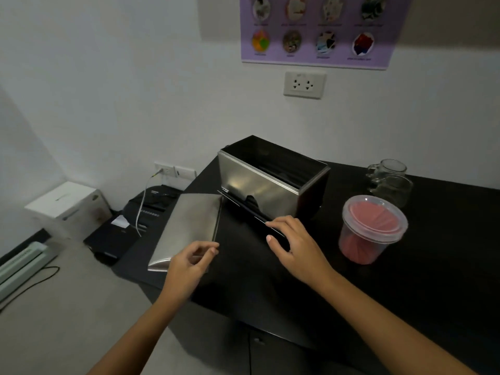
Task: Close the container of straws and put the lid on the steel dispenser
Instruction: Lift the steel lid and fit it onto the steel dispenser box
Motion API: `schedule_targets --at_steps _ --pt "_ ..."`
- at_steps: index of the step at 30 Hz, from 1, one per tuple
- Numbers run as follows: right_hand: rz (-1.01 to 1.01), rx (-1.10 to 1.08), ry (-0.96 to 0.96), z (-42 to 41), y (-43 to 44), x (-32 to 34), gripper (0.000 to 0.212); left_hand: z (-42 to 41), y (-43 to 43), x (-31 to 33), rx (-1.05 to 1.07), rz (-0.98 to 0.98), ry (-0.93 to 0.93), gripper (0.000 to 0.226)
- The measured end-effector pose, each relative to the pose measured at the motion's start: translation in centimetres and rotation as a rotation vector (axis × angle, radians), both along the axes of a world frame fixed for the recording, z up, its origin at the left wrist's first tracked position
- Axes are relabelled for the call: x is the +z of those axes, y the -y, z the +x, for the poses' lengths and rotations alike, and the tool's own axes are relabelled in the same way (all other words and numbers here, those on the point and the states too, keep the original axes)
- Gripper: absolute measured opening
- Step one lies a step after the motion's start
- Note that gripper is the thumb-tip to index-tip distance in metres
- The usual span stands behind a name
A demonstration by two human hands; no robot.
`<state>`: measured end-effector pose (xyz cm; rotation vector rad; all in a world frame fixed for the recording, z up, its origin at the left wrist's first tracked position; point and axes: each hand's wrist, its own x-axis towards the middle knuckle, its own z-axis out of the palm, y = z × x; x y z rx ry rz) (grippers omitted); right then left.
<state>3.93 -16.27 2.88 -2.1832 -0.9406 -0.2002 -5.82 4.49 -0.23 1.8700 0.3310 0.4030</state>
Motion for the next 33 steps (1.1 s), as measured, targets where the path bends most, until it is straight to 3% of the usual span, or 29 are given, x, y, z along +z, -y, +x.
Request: schedule_targets --at_steps 3,9,16,20,28,33 --pt "0.032 -0.08 -0.097 0.5 -8.3 -0.6 0.032 1.1 -8.7 0.8 0.049 0.013 0.044 0.017" --pt "-0.2 -0.084 -0.335 1.7 -12.6 -2.9 0.049 2.8 -13.0 -0.5 0.134 0.066 -0.053 0.013" --pt "-0.173 -0.267 -0.512 2.3 -16.4 -4.8 0.052 5.7 -14.8 -1.7 0.099 0.145 -0.395 0.061" --pt "-0.127 -0.387 -0.578 2.6 -17.2 -5.7 0.052 7.1 -14.4 -2.3 0.058 0.367 -0.636 0.08" --pt "-0.273 -0.403 -0.597 2.8 -18.5 -6.8 0.054 8.3 -13.8 -3.5 0.016 0.483 -0.645 0.086" --pt "-0.356 -0.396 -0.547 2.1 -19.3 -7.4 0.058 8.4 -13.6 -3.5 0.031 0.422 -0.604 0.081"
